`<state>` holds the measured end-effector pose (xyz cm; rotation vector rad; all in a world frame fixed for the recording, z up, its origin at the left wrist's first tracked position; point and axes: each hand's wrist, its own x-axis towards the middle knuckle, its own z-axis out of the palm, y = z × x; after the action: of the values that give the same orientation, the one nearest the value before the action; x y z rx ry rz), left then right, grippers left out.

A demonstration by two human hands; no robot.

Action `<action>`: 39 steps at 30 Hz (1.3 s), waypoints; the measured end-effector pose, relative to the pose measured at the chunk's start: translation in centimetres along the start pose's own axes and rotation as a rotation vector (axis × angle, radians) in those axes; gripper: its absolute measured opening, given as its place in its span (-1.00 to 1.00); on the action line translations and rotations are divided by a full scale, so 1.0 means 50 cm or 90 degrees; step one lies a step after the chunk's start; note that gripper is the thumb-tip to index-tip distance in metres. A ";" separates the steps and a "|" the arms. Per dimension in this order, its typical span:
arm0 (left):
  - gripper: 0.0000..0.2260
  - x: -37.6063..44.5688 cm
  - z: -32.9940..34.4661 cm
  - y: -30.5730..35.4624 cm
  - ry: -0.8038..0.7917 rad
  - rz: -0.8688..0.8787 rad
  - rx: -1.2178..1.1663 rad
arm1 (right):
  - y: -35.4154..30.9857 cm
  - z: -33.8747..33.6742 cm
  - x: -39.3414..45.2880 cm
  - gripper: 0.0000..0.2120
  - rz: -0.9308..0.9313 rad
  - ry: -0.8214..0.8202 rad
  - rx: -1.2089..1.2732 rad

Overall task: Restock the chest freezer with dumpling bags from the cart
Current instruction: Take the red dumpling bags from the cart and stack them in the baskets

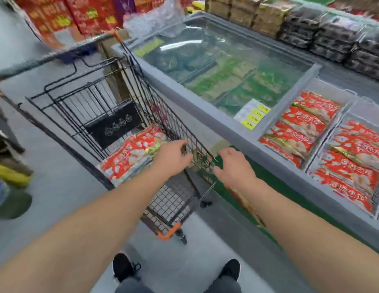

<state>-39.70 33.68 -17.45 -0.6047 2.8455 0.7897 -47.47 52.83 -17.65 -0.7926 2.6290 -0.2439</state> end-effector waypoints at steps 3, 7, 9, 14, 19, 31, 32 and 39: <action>-0.48 -0.026 -0.056 -0.170 -0.012 -0.042 -0.004 | -0.142 0.061 0.028 -0.47 0.003 -0.017 0.019; -0.48 -0.052 -0.157 -0.372 -0.004 -0.093 0.004 | -0.332 0.123 0.073 -0.44 0.005 -0.059 0.021; -0.48 -0.059 -0.199 -0.437 -0.005 -0.105 0.013 | -0.400 0.143 0.092 -0.43 0.004 -0.074 0.030; -0.49 -0.056 -0.262 -0.557 0.008 -0.142 -0.039 | -0.521 0.179 0.142 -0.46 0.001 -0.084 0.041; -0.49 -0.030 -0.278 -0.610 -0.009 -0.159 -0.063 | -0.566 0.203 0.197 -0.49 0.008 -0.114 0.037; -0.46 0.201 -0.218 -0.712 -0.135 -0.232 -0.064 | -0.558 0.296 0.468 -0.48 0.034 -0.235 0.071; -0.46 0.220 -0.209 -0.718 -0.149 -0.237 -0.057 | -0.553 0.305 0.488 -0.48 0.034 -0.250 0.068; -0.48 0.347 -0.113 -0.775 -0.226 -0.291 -0.060 | -0.511 0.382 0.620 -0.46 0.045 -0.338 0.065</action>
<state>-39.70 -5.57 -34.61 -0.9703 2.2411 0.8461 -50.83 13.30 -37.72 -0.6253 2.1210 -0.1236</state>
